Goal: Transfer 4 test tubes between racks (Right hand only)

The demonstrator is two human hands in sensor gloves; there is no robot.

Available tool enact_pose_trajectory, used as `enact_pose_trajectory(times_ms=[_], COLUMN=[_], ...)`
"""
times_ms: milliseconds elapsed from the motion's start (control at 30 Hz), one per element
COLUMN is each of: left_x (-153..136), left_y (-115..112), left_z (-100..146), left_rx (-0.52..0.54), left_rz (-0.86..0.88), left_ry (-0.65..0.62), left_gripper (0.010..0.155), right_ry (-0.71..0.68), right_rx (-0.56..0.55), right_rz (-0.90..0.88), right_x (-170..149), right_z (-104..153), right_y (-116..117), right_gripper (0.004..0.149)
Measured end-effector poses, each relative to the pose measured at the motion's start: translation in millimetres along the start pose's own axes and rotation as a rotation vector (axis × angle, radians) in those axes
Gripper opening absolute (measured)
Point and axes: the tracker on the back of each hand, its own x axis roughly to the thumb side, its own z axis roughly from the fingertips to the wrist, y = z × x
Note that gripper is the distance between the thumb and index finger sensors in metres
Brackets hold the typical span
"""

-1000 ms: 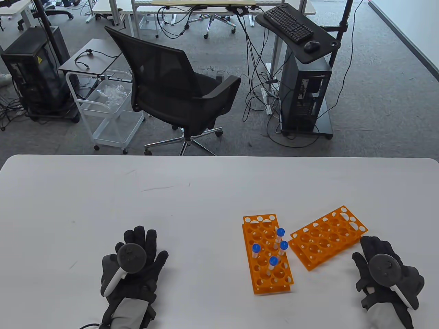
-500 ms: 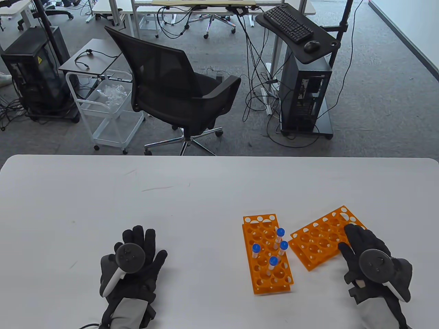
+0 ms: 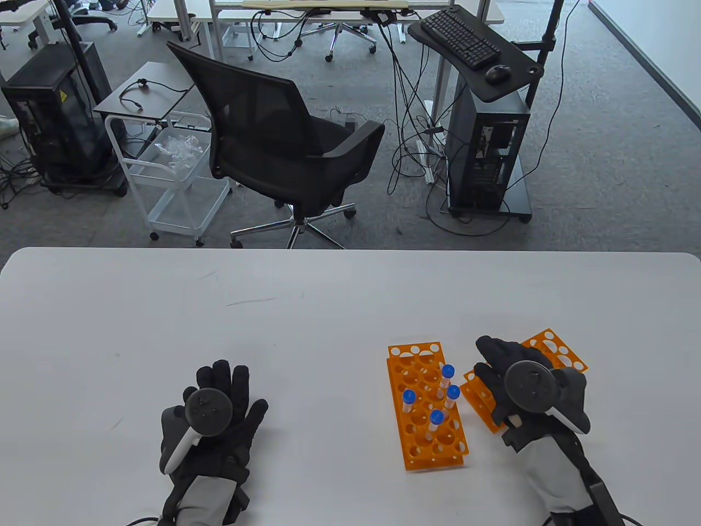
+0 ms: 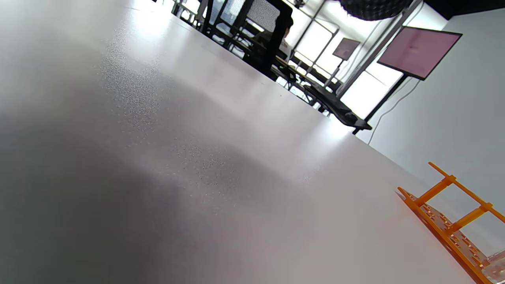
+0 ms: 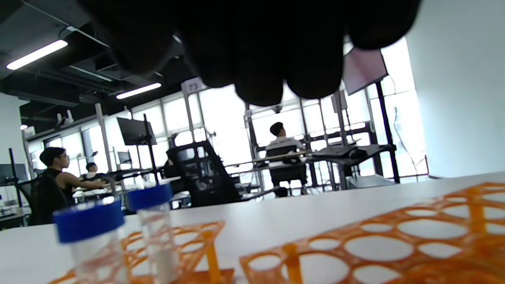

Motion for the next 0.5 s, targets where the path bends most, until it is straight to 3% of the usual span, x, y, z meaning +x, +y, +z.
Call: enact_pose_trajectory(times_ms=[500], left_x=[0.4], left_y=[2.7], left_z=[0.0], left_rx=[0.011], left_rz=[0.016], left_ry=[-0.006], left_gripper=[0.071], right_ry=[0.033], right_rx=[0.309], right_rz=[-0.038], right_x=[27.0], right_z=[-40.8], right_y=[38.5], right_gripper=[0.050])
